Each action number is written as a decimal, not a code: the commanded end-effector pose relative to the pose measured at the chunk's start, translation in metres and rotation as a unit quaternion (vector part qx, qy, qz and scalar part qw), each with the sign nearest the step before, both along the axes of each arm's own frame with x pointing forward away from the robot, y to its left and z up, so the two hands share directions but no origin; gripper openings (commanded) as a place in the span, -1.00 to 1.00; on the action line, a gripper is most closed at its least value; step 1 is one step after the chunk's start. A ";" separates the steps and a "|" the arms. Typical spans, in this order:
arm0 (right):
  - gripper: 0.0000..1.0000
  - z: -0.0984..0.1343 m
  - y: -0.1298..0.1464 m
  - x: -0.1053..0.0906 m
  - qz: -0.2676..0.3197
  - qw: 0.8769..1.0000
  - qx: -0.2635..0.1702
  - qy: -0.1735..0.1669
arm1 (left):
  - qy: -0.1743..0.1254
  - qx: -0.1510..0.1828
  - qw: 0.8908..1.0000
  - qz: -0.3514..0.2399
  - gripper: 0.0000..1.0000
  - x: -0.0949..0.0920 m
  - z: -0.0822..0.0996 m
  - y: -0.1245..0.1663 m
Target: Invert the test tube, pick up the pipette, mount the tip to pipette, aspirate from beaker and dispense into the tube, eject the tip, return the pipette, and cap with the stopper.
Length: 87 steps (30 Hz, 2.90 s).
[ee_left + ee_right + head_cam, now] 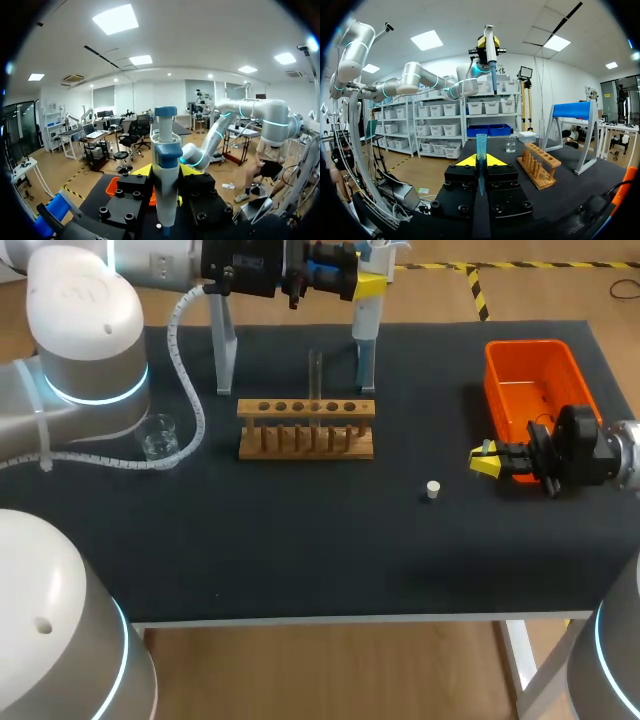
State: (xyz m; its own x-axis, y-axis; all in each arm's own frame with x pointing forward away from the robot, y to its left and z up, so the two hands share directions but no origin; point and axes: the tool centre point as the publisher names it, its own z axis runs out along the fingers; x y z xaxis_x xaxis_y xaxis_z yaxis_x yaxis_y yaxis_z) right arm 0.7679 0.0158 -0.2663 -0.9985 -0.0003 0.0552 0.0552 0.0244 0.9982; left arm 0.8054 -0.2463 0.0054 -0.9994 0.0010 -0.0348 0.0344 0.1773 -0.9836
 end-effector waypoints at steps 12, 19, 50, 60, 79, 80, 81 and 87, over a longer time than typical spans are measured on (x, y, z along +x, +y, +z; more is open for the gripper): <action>-1.00 0.000 0.000 0.000 -0.001 1.000 -0.001 -0.001 | 0.000 0.001 1.000 0.000 -1.00 -0.001 0.001 0.001; -1.00 0.000 0.000 0.000 -0.001 1.000 -0.001 -0.001 | 0.000 0.001 1.000 0.000 -1.00 -0.001 0.001 0.001; -1.00 0.000 0.011 0.003 0.000 1.000 -0.003 0.001 | 0.000 0.001 1.000 0.000 -1.00 -0.001 0.001 0.001; -1.00 0.006 0.047 0.013 0.013 1.000 -0.003 -0.003 | 0.000 0.001 1.000 0.000 -1.00 -0.001 0.001 0.001; -1.00 0.016 0.121 0.024 0.042 0.999 0.016 -0.005 | 0.000 0.001 1.000 0.000 -1.00 -0.001 0.001 0.001; -1.00 0.017 0.124 0.024 0.043 0.999 0.016 -0.005 | 0.000 0.001 1.000 0.000 -1.00 -0.001 0.001 0.001; -1.00 0.017 0.127 0.024 0.044 0.999 0.016 -0.005 | 0.000 0.001 1.000 0.000 -1.00 -0.001 0.001 0.001; -1.00 0.019 0.141 0.028 0.051 0.999 0.013 -0.005 | 0.000 0.001 1.000 0.000 -1.00 -0.001 0.001 0.001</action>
